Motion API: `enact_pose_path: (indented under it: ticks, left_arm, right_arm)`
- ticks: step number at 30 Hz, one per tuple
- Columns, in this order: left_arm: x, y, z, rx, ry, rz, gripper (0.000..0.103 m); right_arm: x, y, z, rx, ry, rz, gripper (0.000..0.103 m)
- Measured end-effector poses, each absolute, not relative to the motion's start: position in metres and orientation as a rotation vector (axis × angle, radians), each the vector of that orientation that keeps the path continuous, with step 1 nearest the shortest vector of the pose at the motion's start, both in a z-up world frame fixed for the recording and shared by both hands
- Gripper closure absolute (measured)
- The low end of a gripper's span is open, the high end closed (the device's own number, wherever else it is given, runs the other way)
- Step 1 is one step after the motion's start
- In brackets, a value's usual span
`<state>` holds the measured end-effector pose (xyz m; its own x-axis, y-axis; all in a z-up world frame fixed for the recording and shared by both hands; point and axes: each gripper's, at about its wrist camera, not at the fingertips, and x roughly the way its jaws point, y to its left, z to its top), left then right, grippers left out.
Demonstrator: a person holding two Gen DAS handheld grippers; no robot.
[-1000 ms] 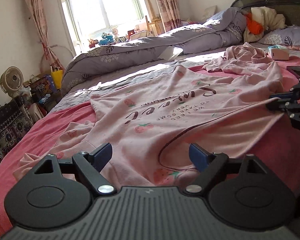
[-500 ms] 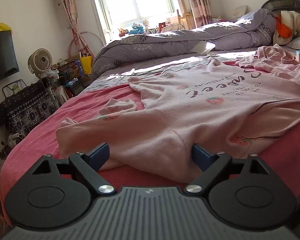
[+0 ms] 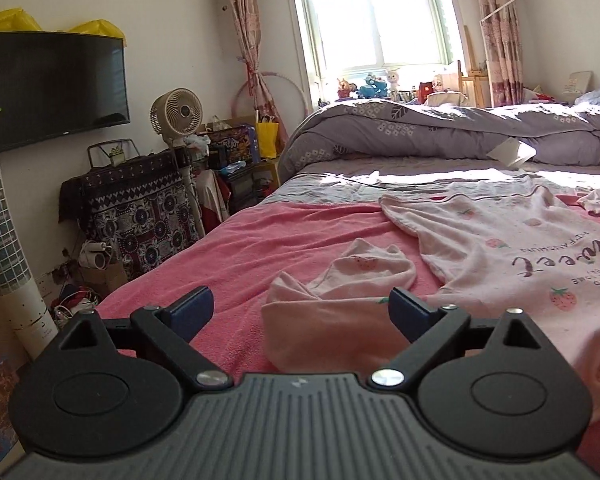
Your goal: Fold clothes
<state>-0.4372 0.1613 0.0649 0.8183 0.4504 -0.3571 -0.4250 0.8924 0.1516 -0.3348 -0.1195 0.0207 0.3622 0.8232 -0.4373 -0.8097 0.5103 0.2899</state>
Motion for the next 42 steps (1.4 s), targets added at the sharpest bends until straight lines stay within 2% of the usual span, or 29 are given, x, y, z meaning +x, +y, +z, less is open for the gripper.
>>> enact_pose_path:
  ticks: [3, 4, 6, 14, 18, 20, 26, 27, 28, 29, 31, 34, 37, 38, 42]
  left_arm:
    - [-0.434, 0.171, 0.055, 0.049, 0.426, 0.492, 0.007]
    - [-0.434, 0.174, 0.052, 0.043, 0.435, 0.501, 0.007]
    - [-0.432, 0.18, 0.046, 0.032, 0.455, 0.518, 0.007]
    - [-0.426, 0.196, 0.029, 0.012, 0.508, 0.566, 0.006]
    - [-0.426, 0.196, 0.029, 0.035, 0.507, 0.577, 0.003]
    - [-0.427, 0.199, 0.03, 0.038, 0.507, 0.589, 0.002]
    - [-0.432, 0.212, 0.03, -0.021, 0.501, 0.602, 0.002]
    - [-0.431, 0.212, 0.032, -0.027, 0.496, 0.607, 0.002]
    - [-0.43, 0.212, 0.034, -0.027, 0.489, 0.615, 0.002]
    - [-0.428, 0.212, 0.037, -0.026, 0.483, 0.623, 0.002]
    - [-0.426, 0.212, 0.043, -0.004, 0.474, 0.652, 0.002]
    - [-0.431, 0.215, 0.048, 0.048, 0.466, 0.729, 0.002]
    - [-0.436, 0.23, 0.041, 0.032, 0.513, 0.795, 0.004]
    - [-0.438, 0.234, 0.041, 0.006, 0.51, 0.796, 0.005]
    - [-0.445, 0.244, 0.057, -0.094, 0.431, 0.716, 0.006]
  right_arm:
    - [-0.32, -0.117, 0.016, 0.18, 0.687, 1.167, 0.06]
    - [-0.319, -0.118, 0.017, 0.207, 0.705, 1.215, 0.066]
    - [-0.329, -0.119, 0.02, 0.188, 0.724, 1.325, 0.07]
    - [-0.321, -0.141, 0.02, 0.094, 0.694, 1.224, 0.068]
    - [-0.324, -0.12, 0.01, 0.121, 0.742, 1.375, 0.068]
    - [-0.335, -0.11, 0.008, 0.068, 0.745, 1.426, 0.059]
    - [-0.323, -0.136, 0.014, 0.141, 0.716, 1.39, 0.061]
    - [-0.318, -0.135, 0.01, 0.149, 0.727, 1.335, 0.066]
    - [-0.313, -0.134, 0.006, 0.181, 0.74, 1.312, 0.077]
    - [-0.31, -0.133, 0.002, 0.222, 0.756, 1.312, 0.078]
    - [-0.315, -0.128, 0.004, 0.242, 0.783, 1.393, 0.093]
    - [-0.335, -0.134, 0.016, 0.133, 0.698, 1.454, 0.092]
    - [-0.324, -0.139, -0.001, 0.075, 0.775, 1.37, 0.094]
    - [-0.321, -0.141, -0.009, 0.071, 0.792, 1.346, 0.098]
    - [-0.323, -0.148, -0.017, 0.094, 0.778, 1.35, 0.095]
